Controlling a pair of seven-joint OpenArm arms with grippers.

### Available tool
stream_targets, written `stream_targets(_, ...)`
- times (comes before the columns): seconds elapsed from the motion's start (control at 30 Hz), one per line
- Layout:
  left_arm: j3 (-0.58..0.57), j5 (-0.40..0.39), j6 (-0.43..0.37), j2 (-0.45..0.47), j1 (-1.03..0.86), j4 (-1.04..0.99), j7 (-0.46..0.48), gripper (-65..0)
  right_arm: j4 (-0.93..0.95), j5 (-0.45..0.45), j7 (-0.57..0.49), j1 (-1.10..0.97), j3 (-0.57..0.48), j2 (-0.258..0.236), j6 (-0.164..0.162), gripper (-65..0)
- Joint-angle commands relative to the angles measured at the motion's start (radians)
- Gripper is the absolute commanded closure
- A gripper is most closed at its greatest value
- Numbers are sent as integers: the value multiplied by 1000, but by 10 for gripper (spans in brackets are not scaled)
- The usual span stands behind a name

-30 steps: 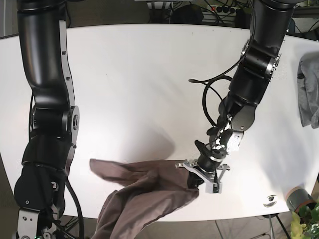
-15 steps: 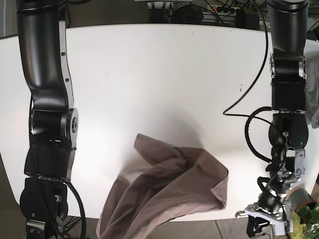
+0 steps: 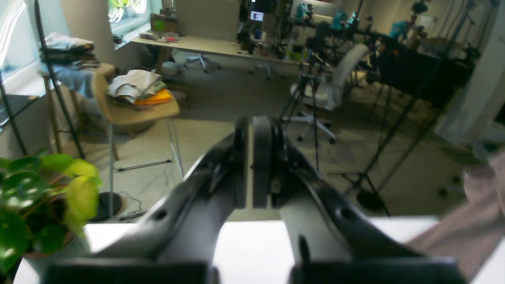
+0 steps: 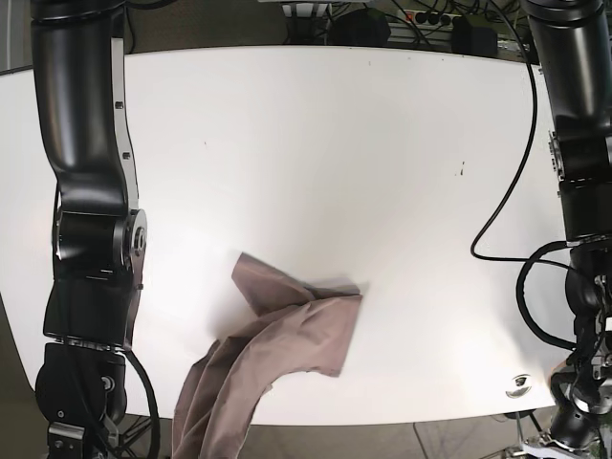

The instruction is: Fold the T-shirt properly

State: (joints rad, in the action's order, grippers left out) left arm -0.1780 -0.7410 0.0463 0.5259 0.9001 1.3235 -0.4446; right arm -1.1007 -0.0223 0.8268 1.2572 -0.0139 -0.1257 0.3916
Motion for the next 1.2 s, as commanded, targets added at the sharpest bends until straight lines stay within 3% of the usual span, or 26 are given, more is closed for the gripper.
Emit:
stream_targets(0.0, -2, -7, 54, 0, -6, 47, 20, -7, -22, -3, -33, 48, 4, -4, -9, -21)
stream_targets(0.07, -4, -7, 69, -17, -62, 74, 20, -76, -22, -3, -33, 48, 4, -2, -9, -21)
stream_targets(0.23, 4, 1, 69, -105, -195, 80, 25, -379, -23, -5, -33, 48, 4, -4, -9, -21)
stream_targets(0.33, 4, 2, 69, -128, -250, 77, 28, -446, -39, -5, -33, 48, 4, -4, -9, -21)
stream_targets(0.53, -2, 22, 69, -235, -279, -71, 28, -447, -43, -12, -31, 45, 4, -2, -7, -21)
stream_targets(0.77, -4, 226, 74, -375, -273, -292, 40, -453, -45, -14, -19, 29, 4, -2, -6, -21)
stream_targets(0.93, -4, 363, 76, -459, -272, -457, 154, -454, -45, -14, -19, 28, 5, -2, -4, -21)
stream_targets(1.17, -4, 429, 77, -544, -220, -712, 283, -454, -45, -14, -19, 26, 5, -2, -1, -21)
